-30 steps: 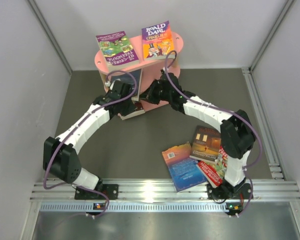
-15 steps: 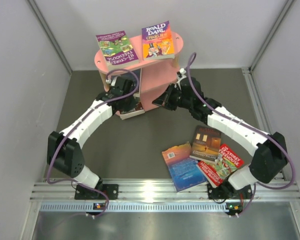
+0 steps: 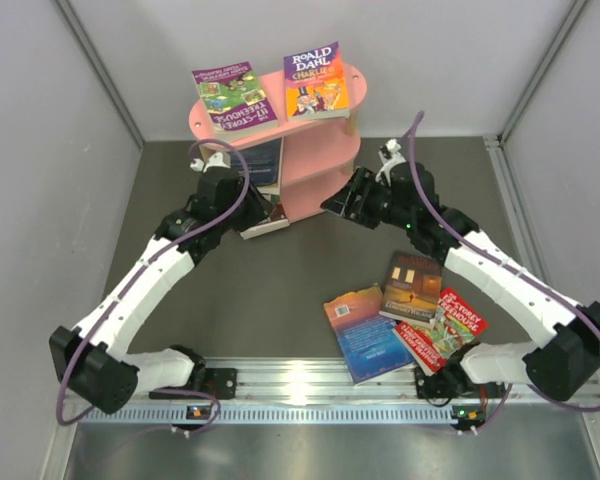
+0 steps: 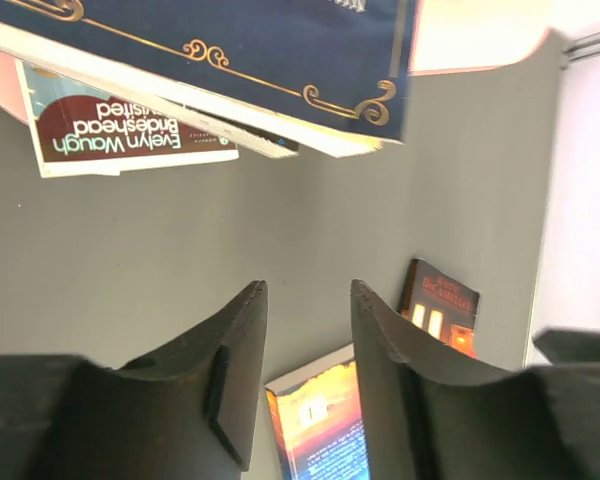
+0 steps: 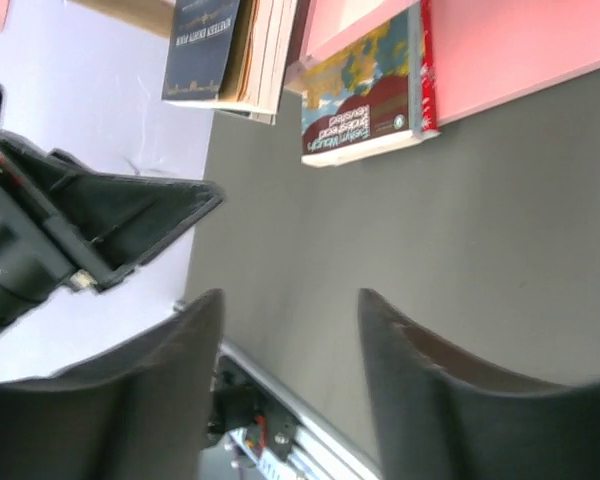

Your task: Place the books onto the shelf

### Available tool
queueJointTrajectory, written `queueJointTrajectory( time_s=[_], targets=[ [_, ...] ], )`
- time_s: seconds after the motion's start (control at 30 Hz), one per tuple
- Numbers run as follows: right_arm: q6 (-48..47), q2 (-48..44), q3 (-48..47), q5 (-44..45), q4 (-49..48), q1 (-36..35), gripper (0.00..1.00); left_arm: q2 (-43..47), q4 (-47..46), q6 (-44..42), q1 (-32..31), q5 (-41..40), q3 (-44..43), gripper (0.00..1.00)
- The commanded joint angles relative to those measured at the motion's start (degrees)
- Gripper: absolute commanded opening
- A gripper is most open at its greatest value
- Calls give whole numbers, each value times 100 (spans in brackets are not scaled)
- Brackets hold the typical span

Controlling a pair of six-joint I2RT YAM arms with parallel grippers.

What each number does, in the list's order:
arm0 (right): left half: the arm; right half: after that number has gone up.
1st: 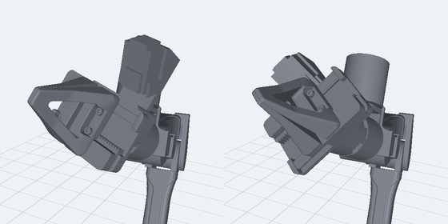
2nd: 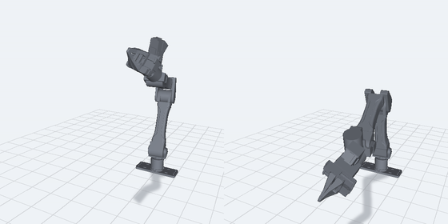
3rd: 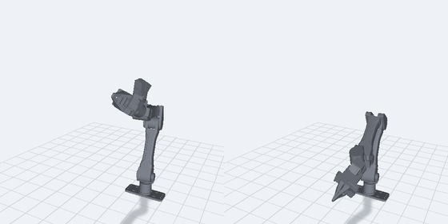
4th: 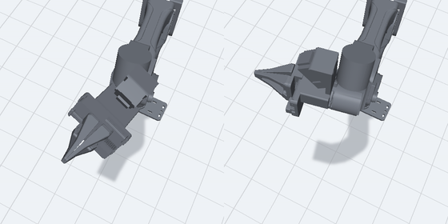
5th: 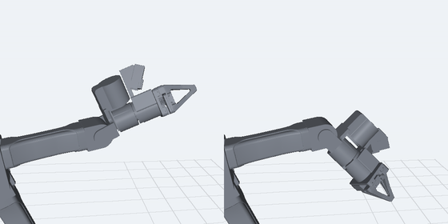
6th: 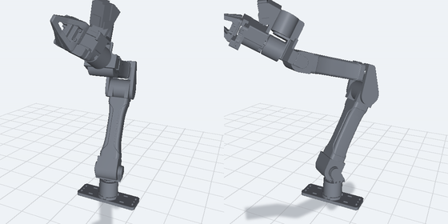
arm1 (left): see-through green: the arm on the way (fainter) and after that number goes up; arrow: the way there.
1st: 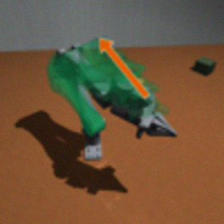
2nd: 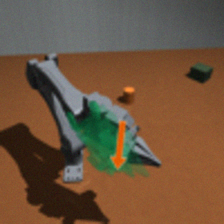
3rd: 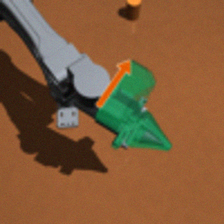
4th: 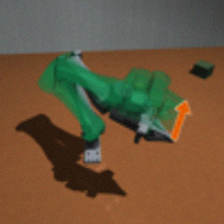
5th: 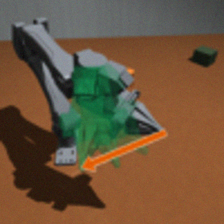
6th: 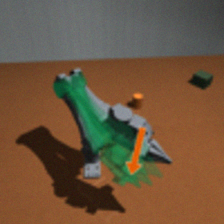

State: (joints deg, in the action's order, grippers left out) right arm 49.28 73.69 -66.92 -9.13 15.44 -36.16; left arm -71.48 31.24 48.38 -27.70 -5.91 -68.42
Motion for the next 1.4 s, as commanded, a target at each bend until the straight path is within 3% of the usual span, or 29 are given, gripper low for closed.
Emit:
queueJointTrajectory(
  time_s=[0.0,0.07,0.2,0.47,0.67,0.8,0.9,1.1,1.23,1.37],
  targets=[
    [-322,-477,169,148,196,197,65,441,-101,-92,2,90,206,47],
    [-383,-758,415,270,327,259,81,714,101,-74,-7,213,277,49],
    [-393,-1251,942,447,556,451,100,1197,566,-101,-7,380,513,54],
    [-550,-1866,1488,500,1303,1110,100,2050,962,5,-7,565,1305,60],
    [-1200,-1596,1243,79,2313,2752,100,2226,1235,-83,-7,741,1542,62],
    [-1578,-1112,1198,-625,2595,4271,100,2235,1287,-171,-7,714,1508,62],
    [-1850,-795,1085,-696,2955,4871,100,2279,1376,-180,-7,697,1542,62],
    [-2115,-611,978,-90,3167,5398,100,2613,1086,22,-7,863,2174,62],
    [-2343,-137,1172,-203,3070,5918,100,2587,989,5,-7,987,2316,61],
    [-2458,171,1312,-537,2912,5989,100,2446,1024,-180,-7,908,2193,61]
  ],
)
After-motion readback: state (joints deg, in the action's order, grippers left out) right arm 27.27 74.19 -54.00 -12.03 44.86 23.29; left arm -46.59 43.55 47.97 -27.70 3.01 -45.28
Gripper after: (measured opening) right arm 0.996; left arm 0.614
